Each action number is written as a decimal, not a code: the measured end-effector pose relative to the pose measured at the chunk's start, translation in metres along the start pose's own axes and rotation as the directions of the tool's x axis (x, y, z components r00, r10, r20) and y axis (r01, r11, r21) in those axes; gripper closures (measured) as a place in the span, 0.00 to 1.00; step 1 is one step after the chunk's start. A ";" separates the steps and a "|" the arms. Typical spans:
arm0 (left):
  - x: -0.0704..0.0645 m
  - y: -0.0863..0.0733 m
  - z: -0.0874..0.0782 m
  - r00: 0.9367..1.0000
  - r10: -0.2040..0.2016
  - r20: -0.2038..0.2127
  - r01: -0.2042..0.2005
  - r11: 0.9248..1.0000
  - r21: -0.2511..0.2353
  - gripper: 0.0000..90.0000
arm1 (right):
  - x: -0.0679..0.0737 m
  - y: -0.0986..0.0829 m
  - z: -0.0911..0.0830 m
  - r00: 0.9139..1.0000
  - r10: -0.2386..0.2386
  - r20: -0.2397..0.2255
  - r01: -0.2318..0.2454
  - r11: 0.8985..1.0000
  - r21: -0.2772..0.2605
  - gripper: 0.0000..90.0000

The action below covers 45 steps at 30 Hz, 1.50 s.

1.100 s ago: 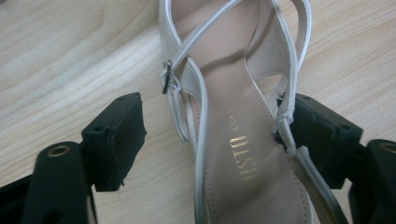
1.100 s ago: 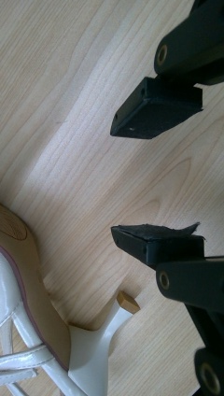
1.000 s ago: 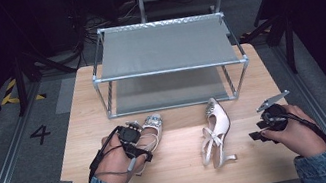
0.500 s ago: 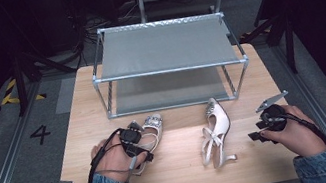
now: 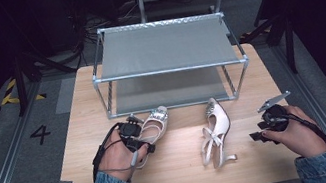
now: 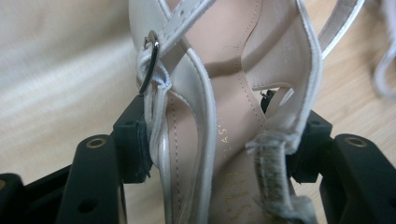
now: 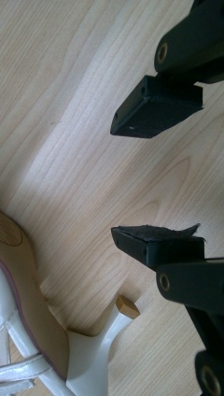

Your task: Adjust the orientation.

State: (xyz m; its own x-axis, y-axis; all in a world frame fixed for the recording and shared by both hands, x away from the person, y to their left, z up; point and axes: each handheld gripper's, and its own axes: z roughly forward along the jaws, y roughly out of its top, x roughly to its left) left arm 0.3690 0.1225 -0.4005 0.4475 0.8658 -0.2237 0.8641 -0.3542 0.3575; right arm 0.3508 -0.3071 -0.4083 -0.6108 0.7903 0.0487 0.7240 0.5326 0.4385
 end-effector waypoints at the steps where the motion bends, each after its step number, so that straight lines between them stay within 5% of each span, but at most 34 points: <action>1: 0.000 0.004 -0.001 1.000 0.003 -0.003 -0.003 1.000 -0.015 0.43 | 0.000 -0.001 0.000 1.000 0.006 0.000 -0.006 1.000 0.001 0.50; 12: -0.002 0.051 0.010 0.999 -0.022 -0.026 0.020 0.998 -0.053 0.43 | 0.000 -0.019 -0.013 0.998 0.056 0.023 -0.055 0.998 -0.016 0.51; 23: 0.002 0.091 0.037 0.993 -0.110 -0.047 0.104 0.989 -0.106 0.42 | -0.002 -0.033 -0.018 0.996 0.080 0.031 -0.080 0.997 -0.015 0.51; 26: 0.005 0.097 0.046 0.987 -0.155 -0.028 0.151 0.981 -0.123 0.42 | -0.003 -0.036 -0.019 0.995 0.093 0.030 -0.092 0.996 -0.016 0.51; 31: 0.007 0.106 0.058 0.981 -0.184 -0.067 0.175 0.977 -0.118 0.41 | -0.003 -0.038 -0.020 0.995 0.097 0.028 -0.096 0.995 -0.010 0.51; 35: 0.012 0.108 0.073 0.984 -0.152 -0.090 0.144 0.985 -0.092 0.39 | -0.003 -0.039 -0.019 0.995 0.100 0.026 -0.099 0.995 -0.011 0.51; 40: 0.012 0.103 0.076 0.988 -0.128 -0.088 0.114 0.983 -0.147 0.35 | -0.003 -0.039 -0.018 0.995 0.093 0.026 -0.092 0.996 -0.011 0.49; 45: 0.006 0.099 0.073 0.988 -0.067 -0.141 0.045 0.986 -0.160 0.33 | -0.001 -0.036 -0.016 0.996 0.084 0.023 -0.083 0.996 -0.010 0.47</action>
State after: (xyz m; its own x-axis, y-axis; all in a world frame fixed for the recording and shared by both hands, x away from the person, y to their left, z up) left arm 0.4742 0.0665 -0.4329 0.3512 0.9289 -0.1173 0.8351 -0.2542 0.4878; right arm 0.3205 -0.3322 -0.4102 -0.5405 0.8389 0.0643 0.7690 0.4615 0.4422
